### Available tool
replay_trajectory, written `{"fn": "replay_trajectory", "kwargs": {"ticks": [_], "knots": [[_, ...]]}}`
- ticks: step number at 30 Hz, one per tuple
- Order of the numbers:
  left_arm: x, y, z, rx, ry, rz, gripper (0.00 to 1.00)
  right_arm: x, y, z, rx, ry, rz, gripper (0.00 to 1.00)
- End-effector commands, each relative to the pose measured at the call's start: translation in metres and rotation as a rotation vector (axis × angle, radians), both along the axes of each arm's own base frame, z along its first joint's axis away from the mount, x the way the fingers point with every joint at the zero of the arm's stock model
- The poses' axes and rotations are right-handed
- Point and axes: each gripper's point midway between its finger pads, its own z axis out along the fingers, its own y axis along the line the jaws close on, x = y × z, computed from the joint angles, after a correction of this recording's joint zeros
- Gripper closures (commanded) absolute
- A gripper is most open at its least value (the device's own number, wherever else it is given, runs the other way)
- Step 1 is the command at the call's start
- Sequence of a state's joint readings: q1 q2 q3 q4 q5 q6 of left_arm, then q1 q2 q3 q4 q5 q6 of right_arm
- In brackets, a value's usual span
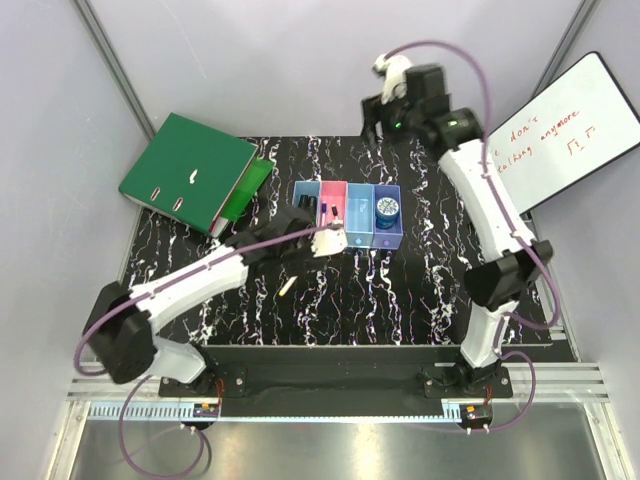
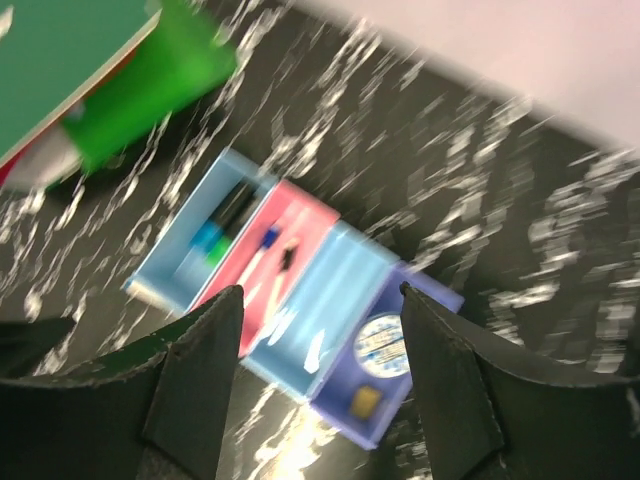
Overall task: Sort the stationery into containers
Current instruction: Pick up the pen from the center of the board.
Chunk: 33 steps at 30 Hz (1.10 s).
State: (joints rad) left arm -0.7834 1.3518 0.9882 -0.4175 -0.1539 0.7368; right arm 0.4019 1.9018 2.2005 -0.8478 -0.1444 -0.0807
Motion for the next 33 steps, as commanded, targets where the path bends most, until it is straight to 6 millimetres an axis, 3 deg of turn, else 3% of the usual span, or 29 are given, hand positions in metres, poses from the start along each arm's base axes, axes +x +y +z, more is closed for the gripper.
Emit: {"fn": "replay_trajectory", "kwargs": {"ticks": [1,6,13,21,31,33], "knots": [[0.005,-0.019,-0.009,-0.094,0.117,0.086,0.03,0.009,-0.044,0.073,-0.05,-0.224,-0.108,0.28],[0.007,-0.018,-0.047,-0.062,0.218,0.142,0.05,-0.002,-0.052,0.108,-0.056,-0.315,-0.096,0.26],[0.012,-0.008,-0.083,-0.068,0.345,0.253,0.02,-0.011,-0.058,0.12,-0.06,-0.341,-0.1,0.24],[0.016,-0.01,-0.095,-0.117,0.468,0.332,0.03,-0.013,-0.057,0.119,-0.04,-0.327,-0.106,0.23],[-0.006,-0.013,-0.107,-0.126,0.628,0.372,0.2,-0.015,-0.057,0.124,-0.029,-0.337,-0.108,0.22],[-0.011,-0.013,-0.112,-0.121,0.658,0.383,0.32,-0.015,-0.056,0.125,-0.022,-0.335,-0.108,0.22]]}}
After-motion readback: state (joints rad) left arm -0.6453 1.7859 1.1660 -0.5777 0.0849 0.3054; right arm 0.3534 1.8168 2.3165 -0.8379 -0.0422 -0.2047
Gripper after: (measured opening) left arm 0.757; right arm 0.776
